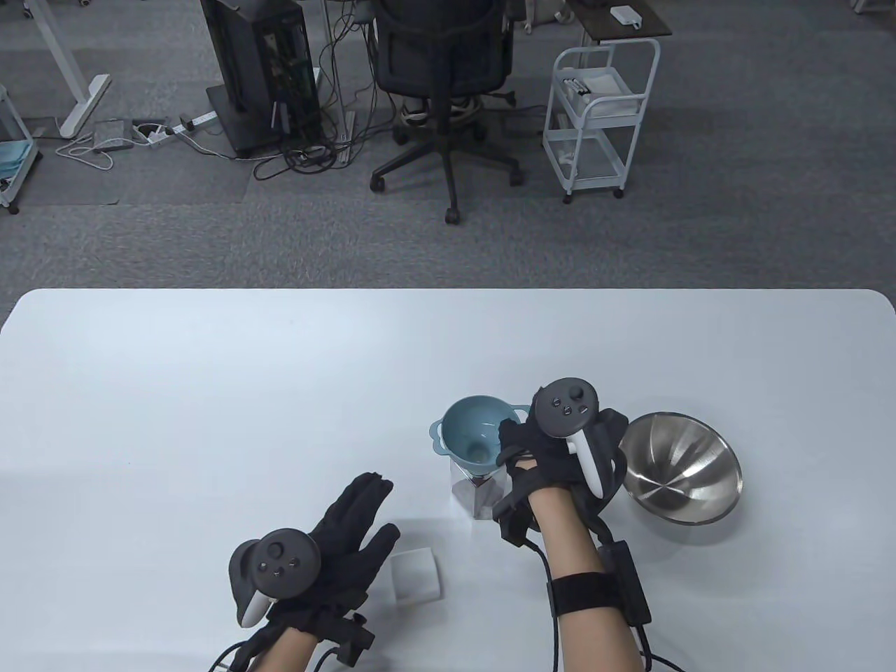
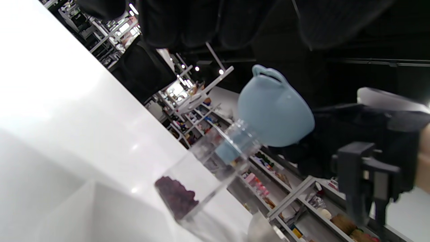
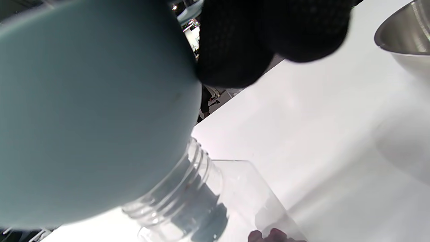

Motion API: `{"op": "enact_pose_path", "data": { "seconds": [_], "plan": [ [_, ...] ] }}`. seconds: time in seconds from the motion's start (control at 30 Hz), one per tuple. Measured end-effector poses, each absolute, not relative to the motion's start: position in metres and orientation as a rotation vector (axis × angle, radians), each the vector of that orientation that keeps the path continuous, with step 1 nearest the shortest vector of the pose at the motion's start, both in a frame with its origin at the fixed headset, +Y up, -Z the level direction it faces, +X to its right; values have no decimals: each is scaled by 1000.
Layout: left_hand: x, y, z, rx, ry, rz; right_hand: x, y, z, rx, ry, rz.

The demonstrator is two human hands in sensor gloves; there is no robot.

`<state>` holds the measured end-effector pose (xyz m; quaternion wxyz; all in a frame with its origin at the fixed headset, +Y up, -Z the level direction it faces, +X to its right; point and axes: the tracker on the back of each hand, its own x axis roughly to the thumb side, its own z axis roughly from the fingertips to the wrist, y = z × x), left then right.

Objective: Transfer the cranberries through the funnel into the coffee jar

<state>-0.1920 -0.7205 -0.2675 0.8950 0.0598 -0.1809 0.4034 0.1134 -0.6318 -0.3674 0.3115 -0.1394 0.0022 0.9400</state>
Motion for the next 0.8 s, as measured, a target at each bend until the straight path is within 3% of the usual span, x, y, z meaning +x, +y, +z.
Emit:
{"op": "enact_pose_path", "data": {
  "seconds": [0.4, 0.8],
  "plan": [
    [-193, -721, -268, 121, -366, 838, 123, -632, -367, -370, -1, 2400],
    [-193, -721, -268, 117, -365, 837, 136, -606, -358, -324, -75, 2330]
  ]
}}
